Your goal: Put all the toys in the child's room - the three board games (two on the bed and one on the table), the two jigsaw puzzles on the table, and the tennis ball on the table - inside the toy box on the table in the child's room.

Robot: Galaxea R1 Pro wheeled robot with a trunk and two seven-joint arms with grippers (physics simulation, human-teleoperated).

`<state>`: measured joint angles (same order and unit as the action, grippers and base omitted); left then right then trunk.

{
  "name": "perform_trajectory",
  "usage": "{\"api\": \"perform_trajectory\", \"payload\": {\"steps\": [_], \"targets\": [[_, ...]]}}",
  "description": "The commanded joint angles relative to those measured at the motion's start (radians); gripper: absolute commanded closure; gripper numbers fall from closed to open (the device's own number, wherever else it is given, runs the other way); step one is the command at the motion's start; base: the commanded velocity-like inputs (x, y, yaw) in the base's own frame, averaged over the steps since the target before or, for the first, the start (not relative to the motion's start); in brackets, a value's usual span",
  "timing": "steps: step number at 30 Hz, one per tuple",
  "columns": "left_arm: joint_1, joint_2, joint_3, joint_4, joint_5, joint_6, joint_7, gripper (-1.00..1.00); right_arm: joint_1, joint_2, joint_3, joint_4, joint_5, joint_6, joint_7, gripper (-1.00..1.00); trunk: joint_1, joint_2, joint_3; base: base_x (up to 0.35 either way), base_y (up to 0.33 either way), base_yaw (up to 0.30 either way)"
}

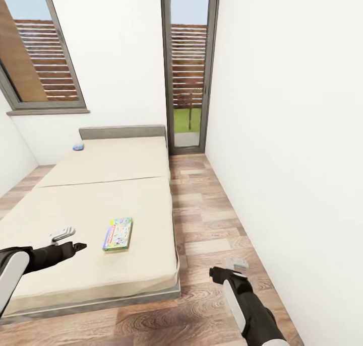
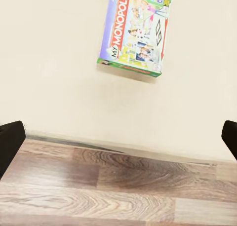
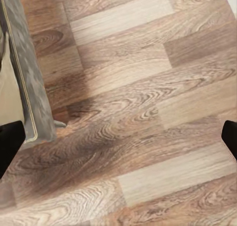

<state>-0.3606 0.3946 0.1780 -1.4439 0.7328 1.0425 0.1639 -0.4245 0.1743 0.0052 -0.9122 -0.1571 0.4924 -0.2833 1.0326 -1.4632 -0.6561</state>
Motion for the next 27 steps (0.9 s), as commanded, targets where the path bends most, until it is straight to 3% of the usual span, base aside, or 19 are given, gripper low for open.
{"api": "perform_trajectory", "payload": {"steps": [1,9,19,24,27], "targets": [[-0.01,0.002,0.001,0.003,0.01,0.004,0.008,-1.0,-0.006,0.0,0.001,-0.006,-0.01,0.007,-0.008,-1.0,0.004,-0.008,-0.004,0.0,0.0,0.0],[-0.145,0.012,-0.006,0.054,0.005,0.005,0.003,-1.0,-0.029,0.0,0.021,-0.019,-0.008,0.021,-0.009,-1.0,0.035,-0.064,-0.029,0.0,0.0,0.0],[-0.358,0.011,-0.083,0.274,-0.002,0.003,0.007,-1.0,-0.034,0.0,0.039,-0.021,-0.002,0.02,-0.005,-1.0,0.073,-0.134,-0.061,0.0,0.0,0.0],[-0.423,0.011,-0.104,0.368,-0.005,0.001,0.005,-1.0,-0.034,0.0,0.052,-0.022,0.001,0.02,-0.007,-1.0,0.092,-0.169,-0.076,0.0,0.0,0.0],[-0.447,0.009,-0.123,0.429,-0.011,-0.002,0.005,-1.0,-0.034,0.0,0.081,-0.024,0.003,0.022,-0.008,-1.0,0.104,-0.19,-0.086,0.0,0.0,0.0]]}}
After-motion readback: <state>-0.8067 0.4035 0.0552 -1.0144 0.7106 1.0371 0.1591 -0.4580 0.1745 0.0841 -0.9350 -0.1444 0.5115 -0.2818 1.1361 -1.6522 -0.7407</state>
